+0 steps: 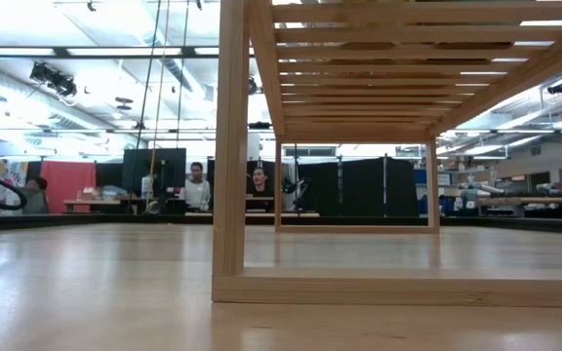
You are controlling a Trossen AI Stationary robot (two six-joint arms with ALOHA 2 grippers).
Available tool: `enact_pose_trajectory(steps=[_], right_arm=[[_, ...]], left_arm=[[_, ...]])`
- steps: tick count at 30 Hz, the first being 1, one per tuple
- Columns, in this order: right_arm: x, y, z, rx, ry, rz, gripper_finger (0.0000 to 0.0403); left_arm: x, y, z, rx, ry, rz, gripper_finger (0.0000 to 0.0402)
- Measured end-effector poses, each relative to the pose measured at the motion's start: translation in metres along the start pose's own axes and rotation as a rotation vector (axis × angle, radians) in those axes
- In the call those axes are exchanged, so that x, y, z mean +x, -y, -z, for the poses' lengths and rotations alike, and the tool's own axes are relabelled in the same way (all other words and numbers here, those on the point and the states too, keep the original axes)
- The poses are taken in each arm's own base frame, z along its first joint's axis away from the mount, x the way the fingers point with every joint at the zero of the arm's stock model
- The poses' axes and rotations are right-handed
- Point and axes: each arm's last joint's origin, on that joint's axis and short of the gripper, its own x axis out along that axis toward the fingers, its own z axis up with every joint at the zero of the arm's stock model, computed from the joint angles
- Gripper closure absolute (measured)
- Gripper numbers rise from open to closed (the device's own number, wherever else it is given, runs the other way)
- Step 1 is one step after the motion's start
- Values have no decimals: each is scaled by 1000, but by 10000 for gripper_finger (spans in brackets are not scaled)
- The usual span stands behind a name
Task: Place coffee mugs
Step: Put the gray patterned mug on the shelf
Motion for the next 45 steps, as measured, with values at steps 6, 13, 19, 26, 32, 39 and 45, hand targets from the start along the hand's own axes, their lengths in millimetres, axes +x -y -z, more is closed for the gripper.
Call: enact_pose_trajectory(steps=[6, 13, 19, 26, 32, 39, 45], right_arm=[[-7, 0, -5, 2, 22, -5, 377], [-7, 1, -2, 18, -4, 15, 377], [-1, -1, -2, 15, -10, 27, 377], [17, -4, 0, 0, -55, 46, 377], [20, -5, 1, -8, -61, 71, 376], [20, -6, 2, -2, -73, 45, 372], [20, -6, 2, -3, -77, 42, 373]], left_arm=[[0, 0, 0, -1, -2, -2, 262], [0, 0, 1, -1, -6, -3, 262], [0, 0, 1, -1, -6, -4, 262], [0, -1, 1, -2, -7, -4, 262], [0, -1, 1, -2, -8, -4, 262], [0, -1, 1, -2, -7, -4, 262], [0, -1, 1, -2, -7, -4, 262]])
